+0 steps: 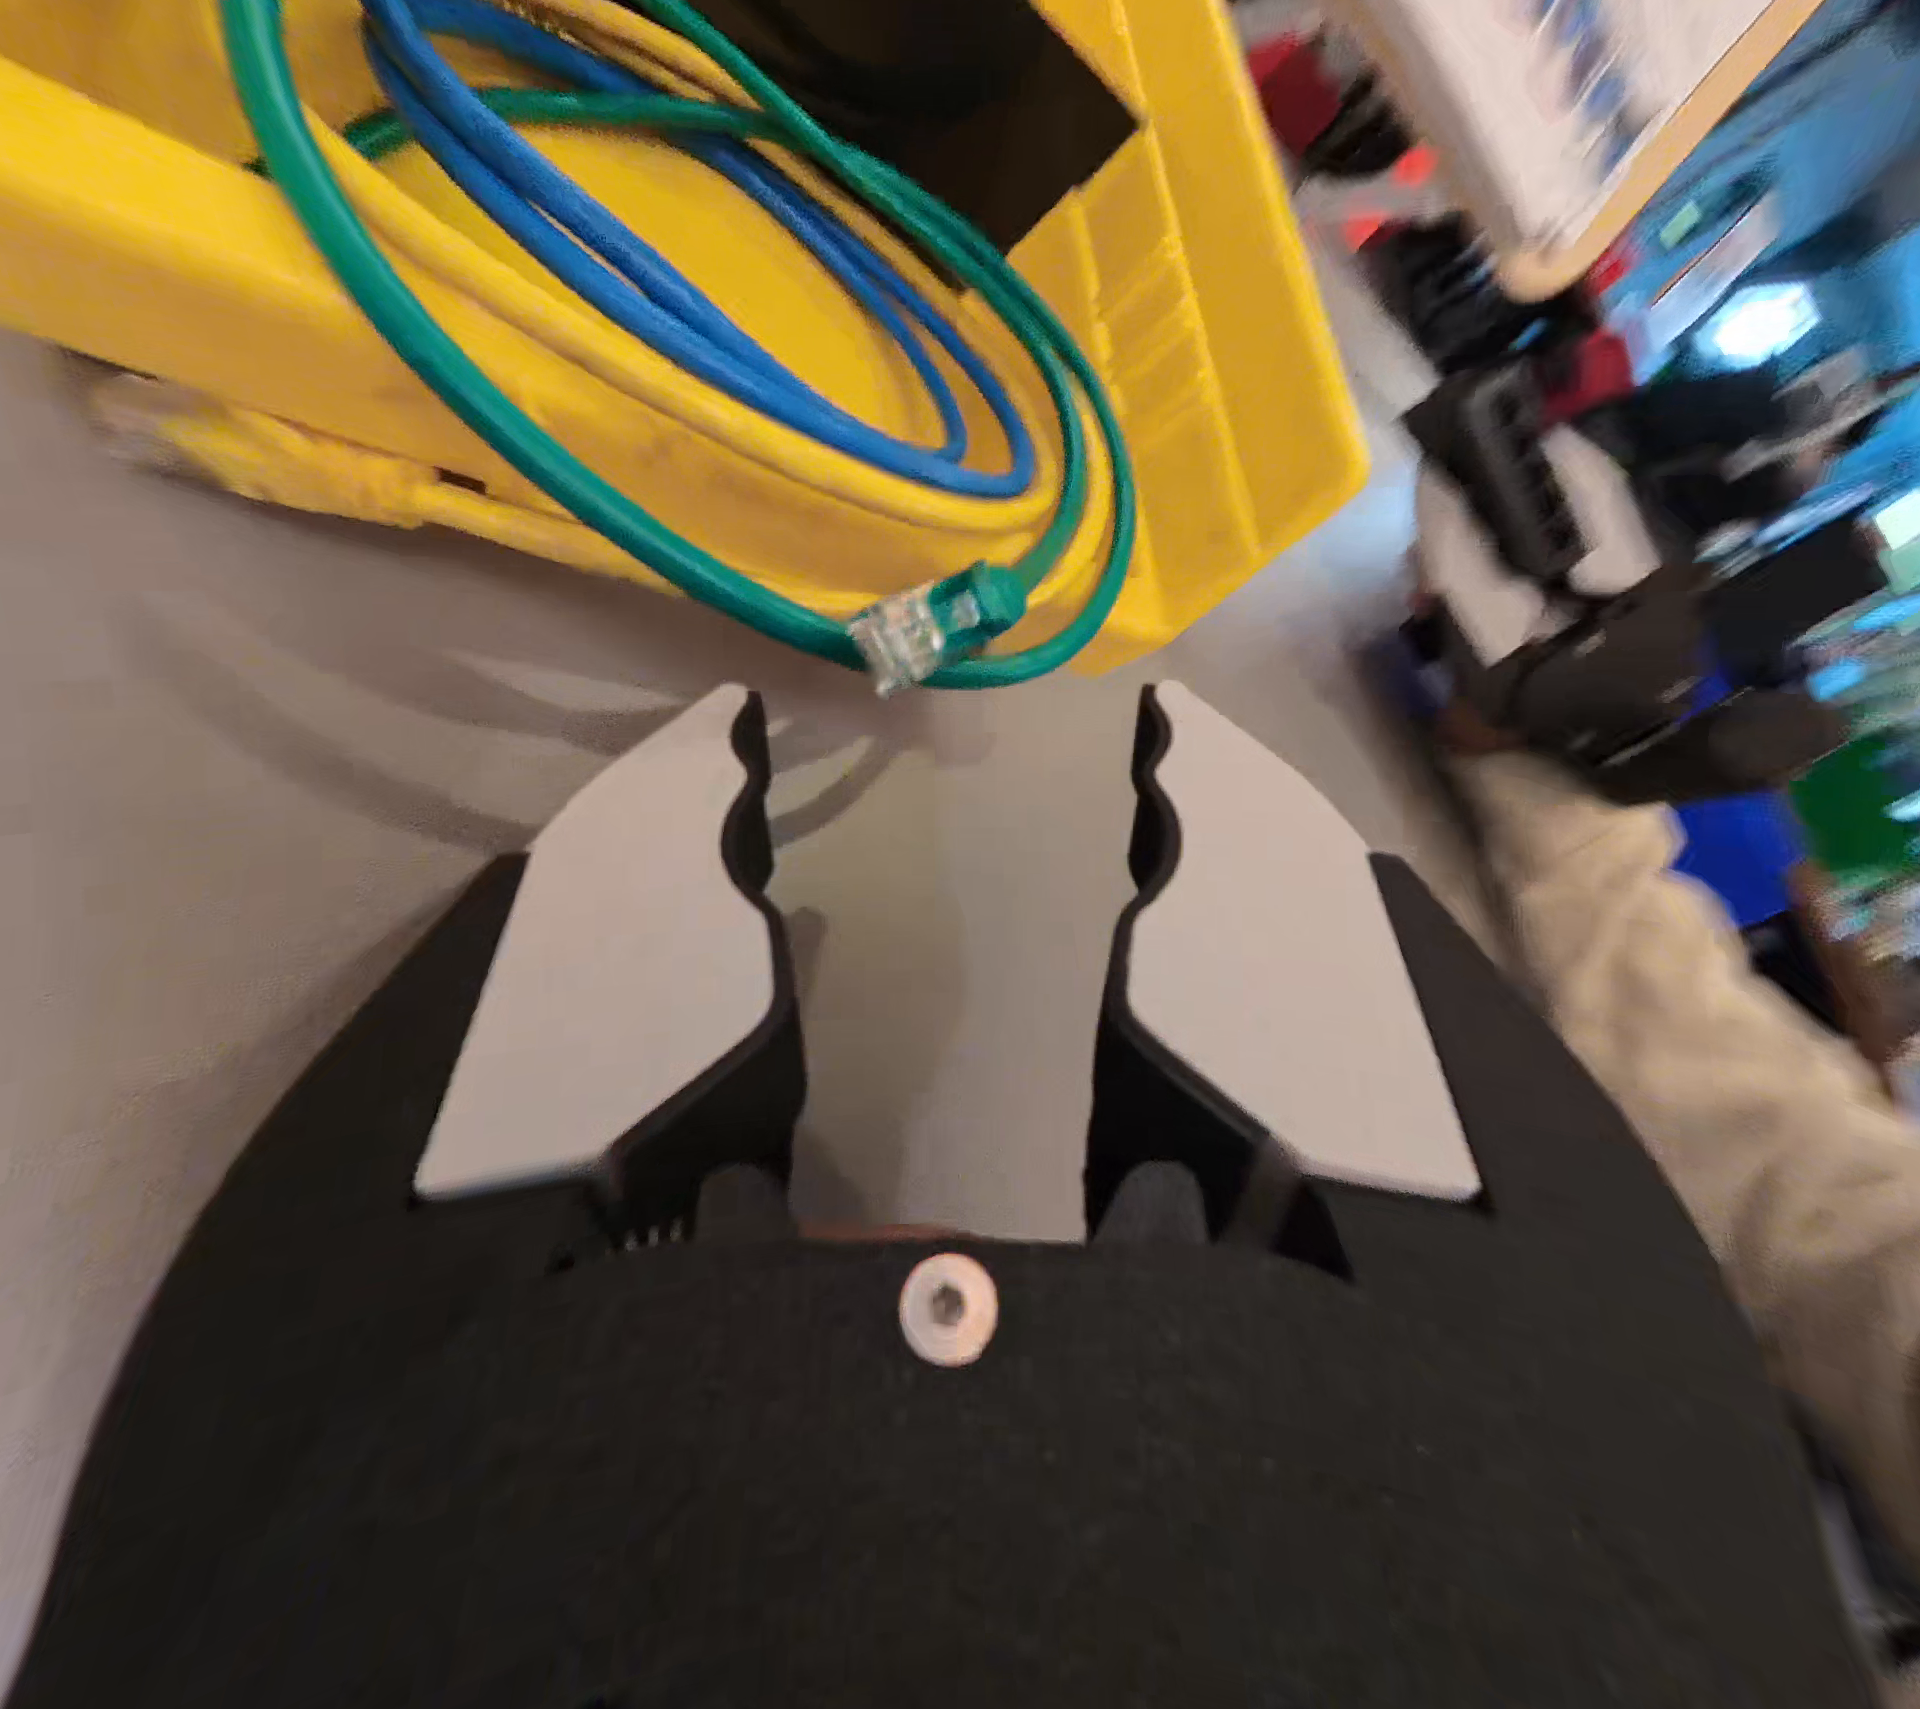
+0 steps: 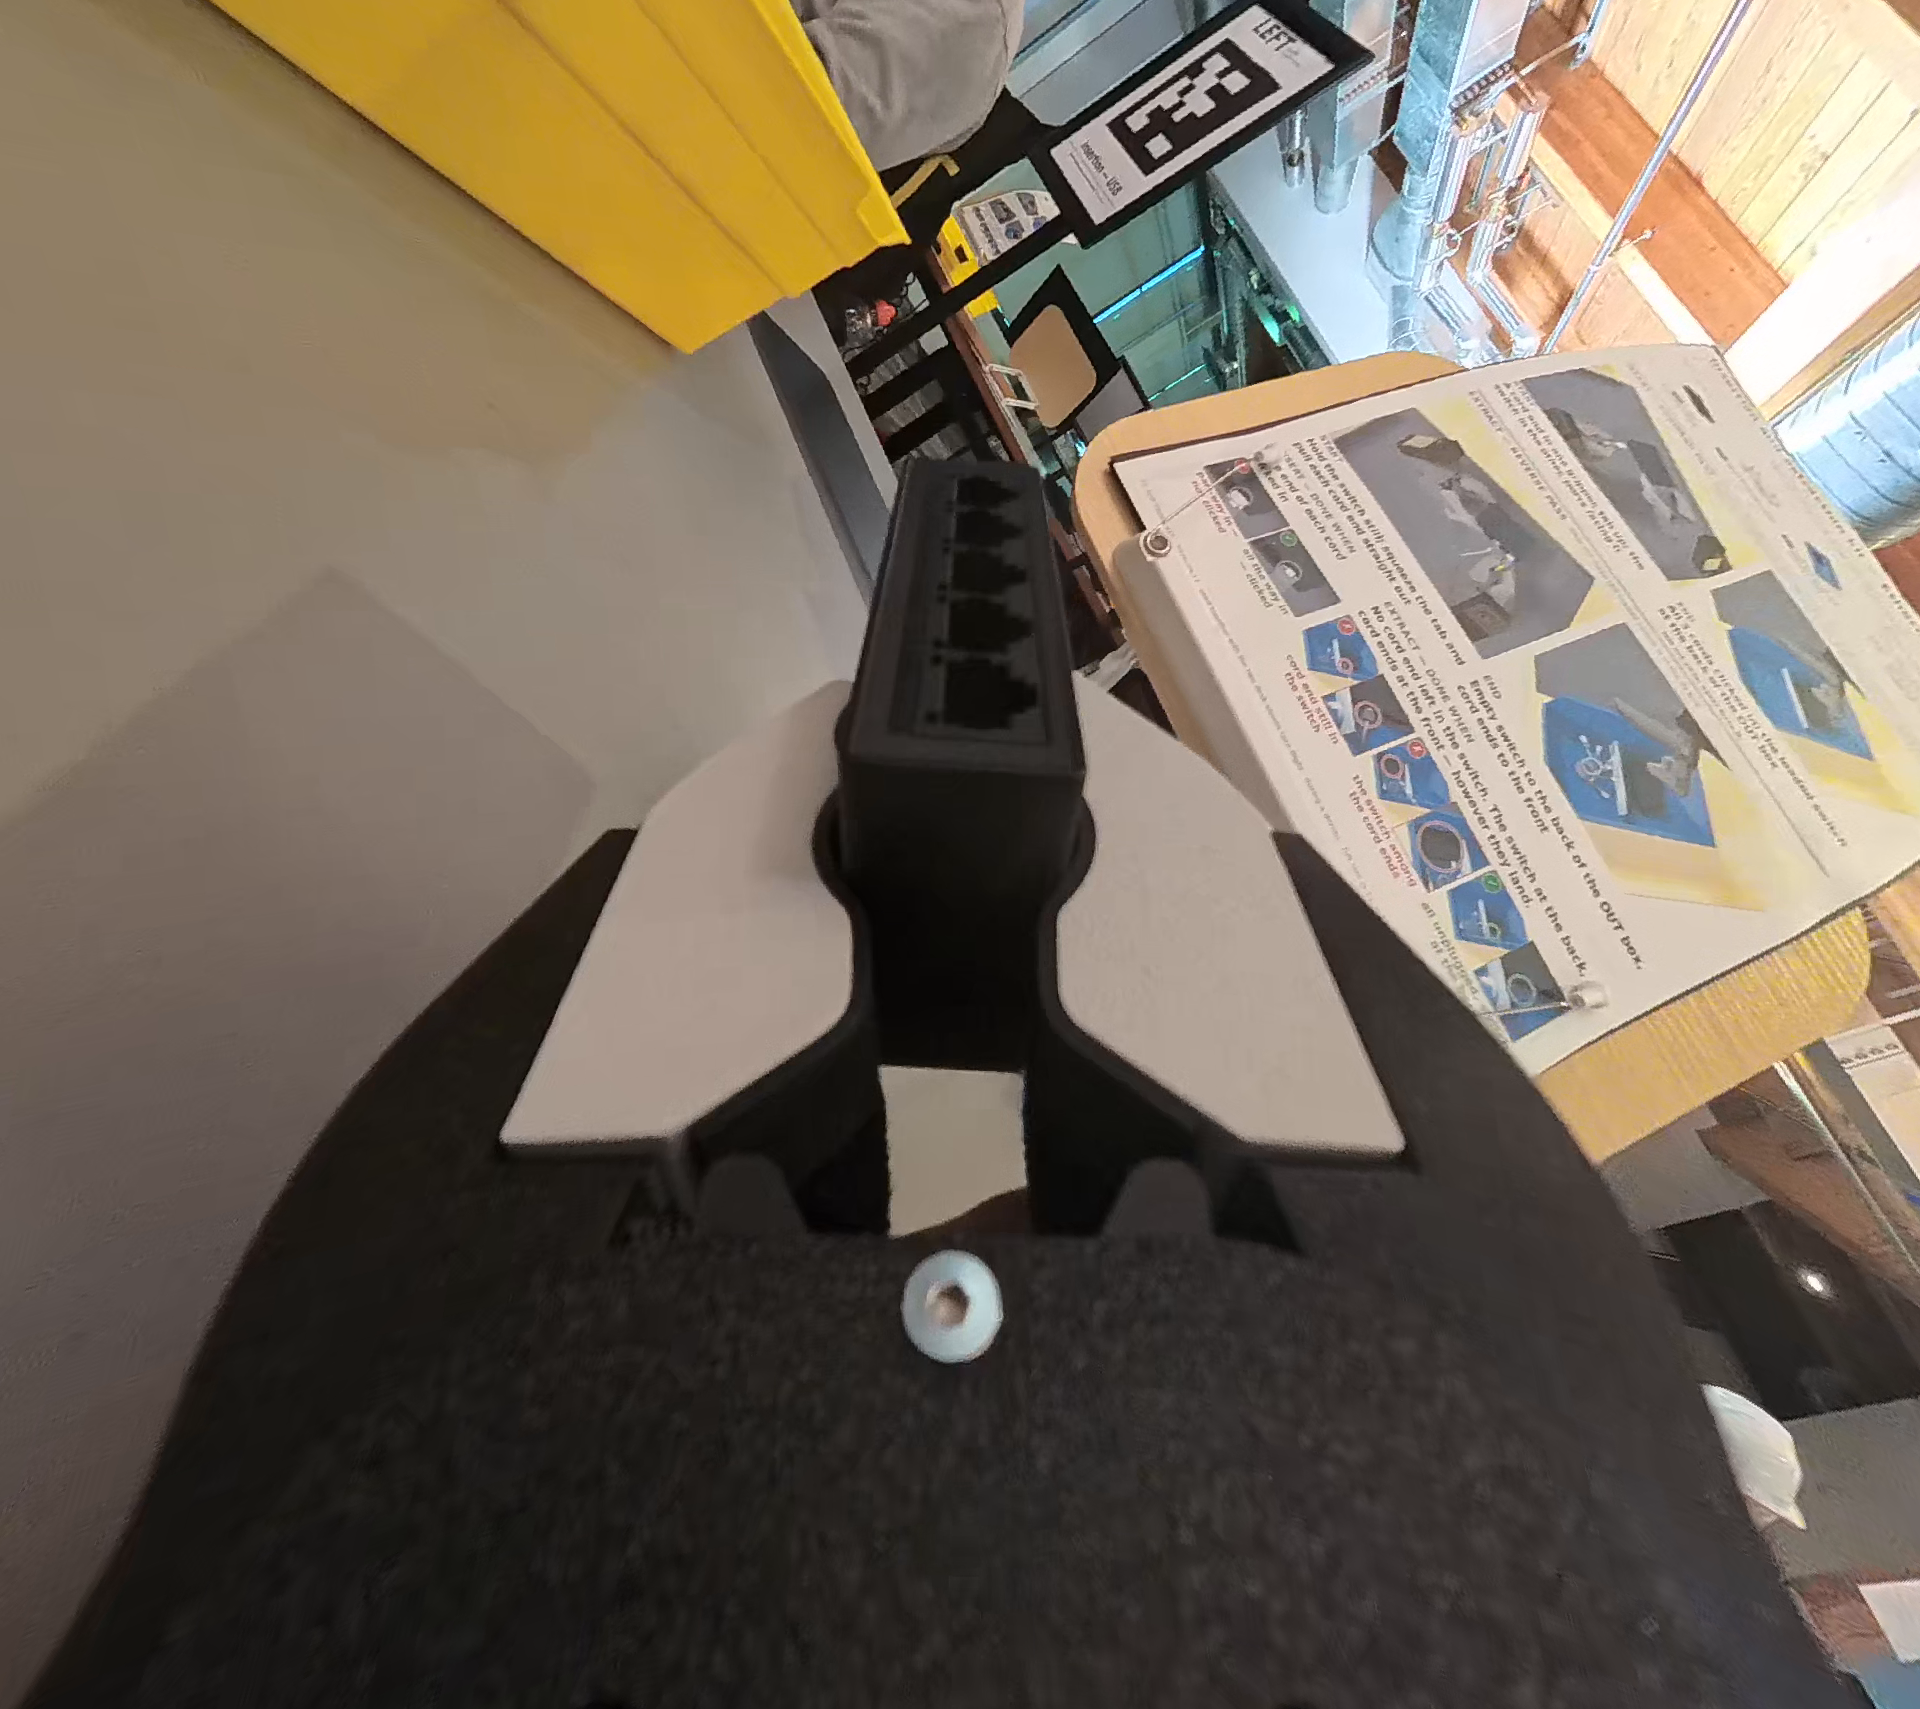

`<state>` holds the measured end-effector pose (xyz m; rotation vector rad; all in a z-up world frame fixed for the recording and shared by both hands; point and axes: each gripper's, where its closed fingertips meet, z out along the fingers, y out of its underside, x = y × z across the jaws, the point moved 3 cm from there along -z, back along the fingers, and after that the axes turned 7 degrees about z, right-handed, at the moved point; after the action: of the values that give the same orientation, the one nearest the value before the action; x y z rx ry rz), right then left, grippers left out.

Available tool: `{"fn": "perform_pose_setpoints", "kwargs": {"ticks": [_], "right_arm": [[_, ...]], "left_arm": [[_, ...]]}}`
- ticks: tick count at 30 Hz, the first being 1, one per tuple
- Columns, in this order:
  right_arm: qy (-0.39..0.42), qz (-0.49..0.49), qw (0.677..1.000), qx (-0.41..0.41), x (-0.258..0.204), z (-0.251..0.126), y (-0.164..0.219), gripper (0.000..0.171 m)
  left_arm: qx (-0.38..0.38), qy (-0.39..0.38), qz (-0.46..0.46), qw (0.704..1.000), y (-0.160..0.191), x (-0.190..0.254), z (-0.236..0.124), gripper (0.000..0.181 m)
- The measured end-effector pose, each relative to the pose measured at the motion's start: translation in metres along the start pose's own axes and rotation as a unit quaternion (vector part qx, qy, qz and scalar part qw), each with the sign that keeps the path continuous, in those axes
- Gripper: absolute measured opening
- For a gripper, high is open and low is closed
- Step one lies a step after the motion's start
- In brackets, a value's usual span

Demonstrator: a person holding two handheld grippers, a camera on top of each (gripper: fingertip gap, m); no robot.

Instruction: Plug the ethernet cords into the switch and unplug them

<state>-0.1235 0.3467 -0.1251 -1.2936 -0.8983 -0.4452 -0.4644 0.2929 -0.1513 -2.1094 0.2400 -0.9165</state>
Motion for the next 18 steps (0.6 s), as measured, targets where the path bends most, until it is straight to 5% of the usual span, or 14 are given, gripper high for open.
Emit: {"fn": "perform_pose_setpoints", "kwargs": {"ticks": [3, 5, 7, 8, 12, 18], "right_arm": [[-0.007, -0.005, 1.000, -0.002, -0.003, 0.001, 0.001, 0.031], [-0.010, -0.011, 1.000, -0.004, -0.005, 0.001, 0.001, 0.031], [-0.010, -0.014, 1.000, -0.004, -0.006, 0.001, 0.001, 0.030], [-0.011, -0.014, 1.000, -0.005, -0.006, 0.001, 0.001, 0.031], [-0.007, -0.017, 1.000, -0.008, -0.005, 0.001, 0.002, 0.031], [-0.004, -0.022, 1.000, -0.008, -0.005, 0.000, 0.002, 0.031]], "left_arm": [[0.081, 0.054, -0.123, 0.988, -0.019, 0.000, 0.002, 0.058], [0.122, 0.074, -0.194, 0.970, -0.027, -0.008, 0.001, 0.027], [0.134, 0.082, -0.215, 0.964, -0.027, -0.011, 0.000, 0.018], [0.128, 0.076, -0.201, 0.968, -0.027, -0.009, -0.001, 0.006], [0.125, 0.030, -0.038, 0.991, -0.047, 0.014, -0.022, 0.005], [0.136, 0.033, 0.125, 0.982, -0.097, 0.052, -0.061, 0.005]]}}
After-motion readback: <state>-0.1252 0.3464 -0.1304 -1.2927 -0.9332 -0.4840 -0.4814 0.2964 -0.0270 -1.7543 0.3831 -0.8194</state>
